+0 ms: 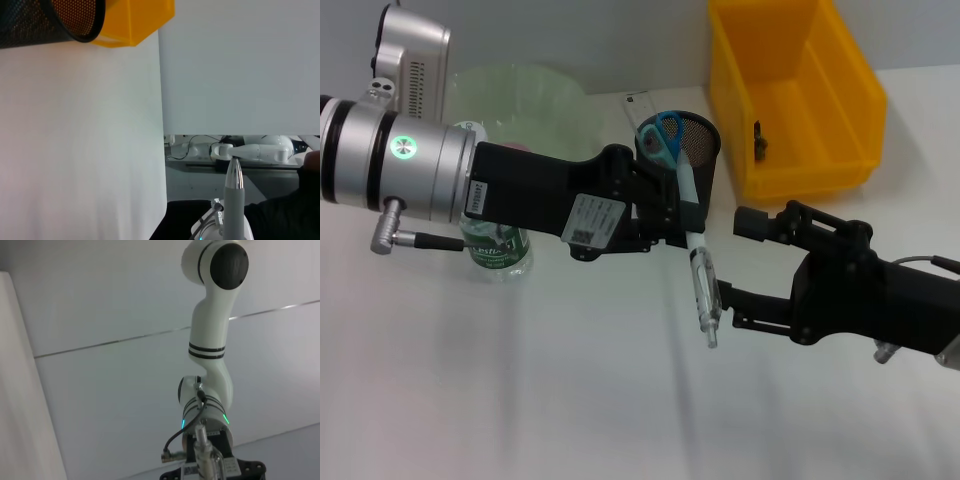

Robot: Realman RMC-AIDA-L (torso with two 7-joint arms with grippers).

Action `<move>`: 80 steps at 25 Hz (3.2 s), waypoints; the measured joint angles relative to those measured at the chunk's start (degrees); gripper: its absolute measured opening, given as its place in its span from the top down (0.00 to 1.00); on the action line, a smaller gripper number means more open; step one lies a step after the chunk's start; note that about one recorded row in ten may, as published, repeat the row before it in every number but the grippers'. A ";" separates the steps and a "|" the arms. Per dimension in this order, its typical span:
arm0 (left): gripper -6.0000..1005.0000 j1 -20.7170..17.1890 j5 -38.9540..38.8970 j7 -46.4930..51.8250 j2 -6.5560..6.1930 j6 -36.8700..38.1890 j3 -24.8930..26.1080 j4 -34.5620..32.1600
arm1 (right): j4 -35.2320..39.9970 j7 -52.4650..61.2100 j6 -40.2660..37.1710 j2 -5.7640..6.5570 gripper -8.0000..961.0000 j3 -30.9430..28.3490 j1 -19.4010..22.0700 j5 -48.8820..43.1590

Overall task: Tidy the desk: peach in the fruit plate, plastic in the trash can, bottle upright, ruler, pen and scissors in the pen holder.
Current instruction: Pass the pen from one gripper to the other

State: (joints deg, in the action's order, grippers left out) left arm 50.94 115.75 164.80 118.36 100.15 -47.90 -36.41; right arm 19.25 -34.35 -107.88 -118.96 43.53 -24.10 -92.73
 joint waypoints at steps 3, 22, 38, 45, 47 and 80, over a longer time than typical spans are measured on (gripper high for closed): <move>0.84 0.07 0.00 0.02 0.02 0.06 0.00 0.51 | 0.03 -0.18 -0.23 -0.03 0.24 0.46 -0.07 0.00; 0.84 0.31 -0.02 0.09 0.07 0.14 -0.26 0.90 | -1.25 -2.88 -0.65 -0.04 0.28 1.31 -0.65 0.00; 0.84 0.72 -0.15 0.08 0.02 0.31 -0.96 1.21 | -1.40 -4.42 0.05 -0.04 0.61 2.08 -1.11 -0.27; 0.84 0.84 -0.15 0.08 -0.04 0.44 -0.83 1.27 | -1.56 -5.87 0.90 -0.04 0.67 2.65 -1.28 -0.68; 0.84 0.84 -0.14 0.08 -0.05 0.45 -0.81 1.27 | -1.85 -6.56 1.04 -0.04 0.68 2.84 -1.29 -0.70; 0.84 0.91 -0.23 -0.05 -0.07 0.77 -0.84 1.25 | -2.11 -7.45 1.25 -0.11 0.76 3.39 -2.27 -0.75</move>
State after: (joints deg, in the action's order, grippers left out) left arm 51.85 115.52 164.75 118.29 100.92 -48.74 -35.16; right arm 17.14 -41.80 -106.63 -119.08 46.93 -26.37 -93.47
